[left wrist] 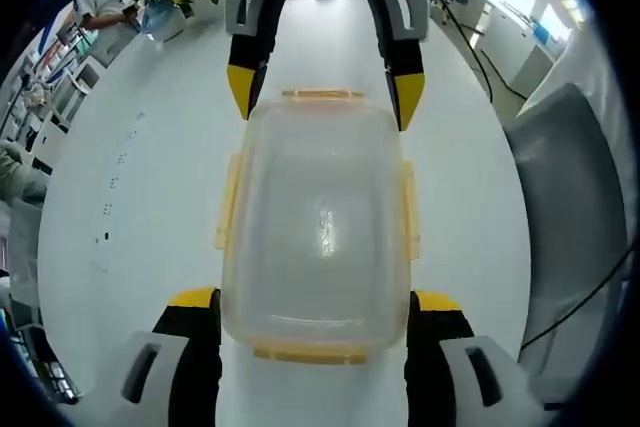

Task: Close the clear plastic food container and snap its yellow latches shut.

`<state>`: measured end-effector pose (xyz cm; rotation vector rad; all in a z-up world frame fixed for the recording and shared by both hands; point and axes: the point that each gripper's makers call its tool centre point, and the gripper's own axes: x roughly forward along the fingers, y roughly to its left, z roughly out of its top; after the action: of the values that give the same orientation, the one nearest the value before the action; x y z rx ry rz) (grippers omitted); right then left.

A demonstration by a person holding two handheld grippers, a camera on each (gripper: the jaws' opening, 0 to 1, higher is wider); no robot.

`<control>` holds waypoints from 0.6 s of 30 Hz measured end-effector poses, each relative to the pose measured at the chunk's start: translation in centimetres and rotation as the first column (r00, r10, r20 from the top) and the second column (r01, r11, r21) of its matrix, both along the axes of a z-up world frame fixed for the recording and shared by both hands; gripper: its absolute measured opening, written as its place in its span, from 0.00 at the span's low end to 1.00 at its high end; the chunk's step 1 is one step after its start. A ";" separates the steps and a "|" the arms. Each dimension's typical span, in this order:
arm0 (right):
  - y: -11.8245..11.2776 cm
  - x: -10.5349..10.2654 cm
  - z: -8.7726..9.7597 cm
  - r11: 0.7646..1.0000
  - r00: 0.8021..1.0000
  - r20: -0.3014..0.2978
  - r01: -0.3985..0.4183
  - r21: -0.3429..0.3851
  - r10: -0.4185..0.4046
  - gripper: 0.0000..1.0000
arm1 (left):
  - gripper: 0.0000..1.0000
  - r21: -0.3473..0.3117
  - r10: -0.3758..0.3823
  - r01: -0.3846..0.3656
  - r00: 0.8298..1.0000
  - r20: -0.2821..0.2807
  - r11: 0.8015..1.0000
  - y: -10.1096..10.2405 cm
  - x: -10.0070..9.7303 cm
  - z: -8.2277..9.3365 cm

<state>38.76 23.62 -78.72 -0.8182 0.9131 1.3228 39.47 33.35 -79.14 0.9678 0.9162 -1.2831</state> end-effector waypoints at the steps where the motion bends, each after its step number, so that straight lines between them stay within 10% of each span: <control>1: 0.0 0.2 0.0 1.000 1.000 0.001 -0.001 -0.003 0.001 0.68 | 0.73 -0.001 0.001 -0.001 1.000 -0.001 1.000 0.0 0.2 0.0; 18: -0.2 0.8 -0.3 1.000 1.000 0.018 -0.008 -0.012 0.008 0.69 | 0.74 0.003 0.015 -0.015 1.000 0.004 1.000 0.1 0.8 -0.1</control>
<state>39.59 23.37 -79.06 -0.8423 0.9047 1.3158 40.22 33.43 -79.27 0.9641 0.9215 -1.2672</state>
